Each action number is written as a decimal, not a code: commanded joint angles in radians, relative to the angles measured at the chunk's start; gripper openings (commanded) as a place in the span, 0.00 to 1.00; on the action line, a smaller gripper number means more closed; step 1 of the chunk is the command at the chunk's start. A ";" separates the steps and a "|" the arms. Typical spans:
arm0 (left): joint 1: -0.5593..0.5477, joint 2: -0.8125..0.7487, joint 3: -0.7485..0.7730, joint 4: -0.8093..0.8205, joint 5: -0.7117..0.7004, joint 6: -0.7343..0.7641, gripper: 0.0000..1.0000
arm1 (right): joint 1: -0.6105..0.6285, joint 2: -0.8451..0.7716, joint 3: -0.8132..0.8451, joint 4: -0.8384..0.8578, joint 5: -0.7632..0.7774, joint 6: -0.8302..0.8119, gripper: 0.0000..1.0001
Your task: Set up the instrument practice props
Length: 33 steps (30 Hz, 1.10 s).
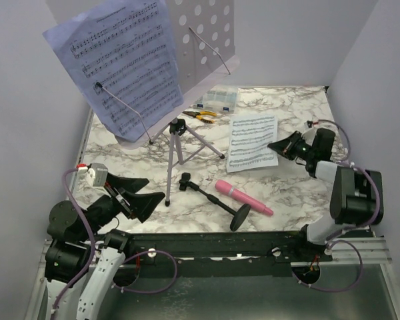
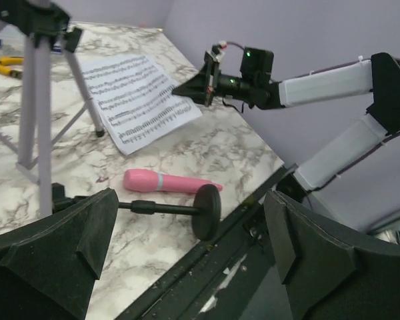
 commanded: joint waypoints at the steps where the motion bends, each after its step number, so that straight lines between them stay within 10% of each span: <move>1: -0.058 0.086 0.156 -0.054 0.161 0.052 0.99 | 0.027 -0.316 0.033 -0.301 0.110 -0.229 0.00; 7: -0.074 0.178 0.223 -0.025 0.285 -0.048 0.99 | 0.104 -0.657 0.091 -0.567 0.025 -0.293 0.00; 16: -0.074 0.164 0.172 0.048 0.337 -0.241 0.99 | 0.443 -0.893 0.097 -0.383 -0.288 0.058 0.00; 24: -0.074 0.096 0.086 0.121 0.229 -0.422 0.99 | 0.973 -0.844 0.017 0.121 -0.159 0.216 0.00; 33: -0.074 0.076 -0.005 0.083 0.119 -0.667 0.99 | 1.179 -0.631 0.146 0.286 -0.043 0.119 0.00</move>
